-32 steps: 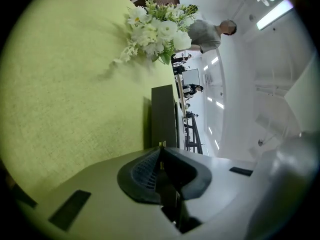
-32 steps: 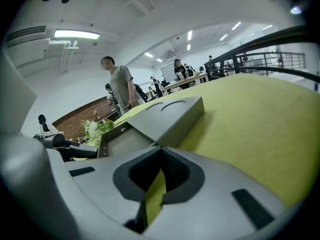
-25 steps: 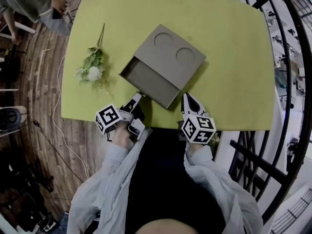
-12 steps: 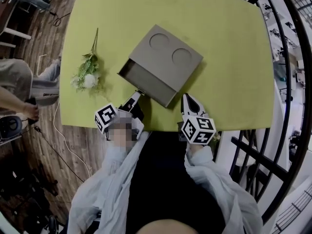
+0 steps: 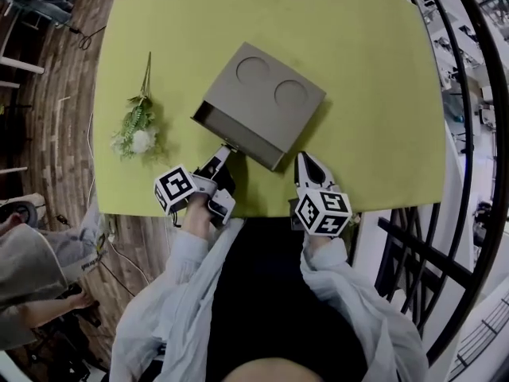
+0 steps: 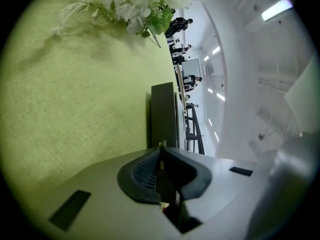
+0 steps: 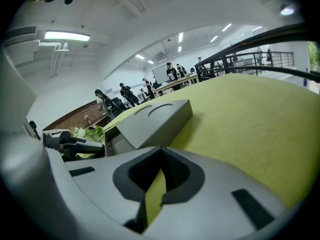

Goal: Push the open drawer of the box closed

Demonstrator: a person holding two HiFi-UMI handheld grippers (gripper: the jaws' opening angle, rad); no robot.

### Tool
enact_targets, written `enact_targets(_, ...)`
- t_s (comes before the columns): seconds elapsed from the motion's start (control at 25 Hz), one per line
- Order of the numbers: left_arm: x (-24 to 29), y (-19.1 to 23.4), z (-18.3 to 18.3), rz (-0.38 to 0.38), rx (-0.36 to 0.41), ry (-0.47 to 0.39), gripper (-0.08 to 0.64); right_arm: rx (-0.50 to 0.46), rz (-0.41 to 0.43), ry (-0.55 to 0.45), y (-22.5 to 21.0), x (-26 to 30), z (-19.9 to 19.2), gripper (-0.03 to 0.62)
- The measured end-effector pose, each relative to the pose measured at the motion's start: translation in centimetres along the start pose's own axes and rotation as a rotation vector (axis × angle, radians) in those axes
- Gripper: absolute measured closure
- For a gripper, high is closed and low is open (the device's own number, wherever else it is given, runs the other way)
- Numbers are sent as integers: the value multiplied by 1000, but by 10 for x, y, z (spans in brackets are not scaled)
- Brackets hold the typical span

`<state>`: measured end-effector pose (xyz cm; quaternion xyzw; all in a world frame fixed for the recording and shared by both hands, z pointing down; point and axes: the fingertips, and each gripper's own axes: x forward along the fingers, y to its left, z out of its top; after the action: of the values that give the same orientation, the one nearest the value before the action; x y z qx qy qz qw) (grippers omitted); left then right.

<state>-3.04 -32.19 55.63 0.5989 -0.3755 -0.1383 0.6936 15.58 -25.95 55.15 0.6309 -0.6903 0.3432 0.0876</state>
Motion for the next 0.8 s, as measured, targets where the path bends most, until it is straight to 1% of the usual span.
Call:
enact_targets(0.2, 6, -1, -2, -15, 3, 21, 526, 10, -21, -7, -3, -5, -6, 586)
enact_targets(0.32, 10, 3, -1, 2, 6, 27, 526, 15, -31, -12, -6, -3, -7, 586)
enact_targets(0.44, 14, 3, -1, 2, 7, 39, 526, 21, -42, -16, -9, -3, -8, 586)
enact_targets(0.8, 39, -9, -2, 16, 9, 61, 526, 36, -60, -14, -23, -1, 6, 586)
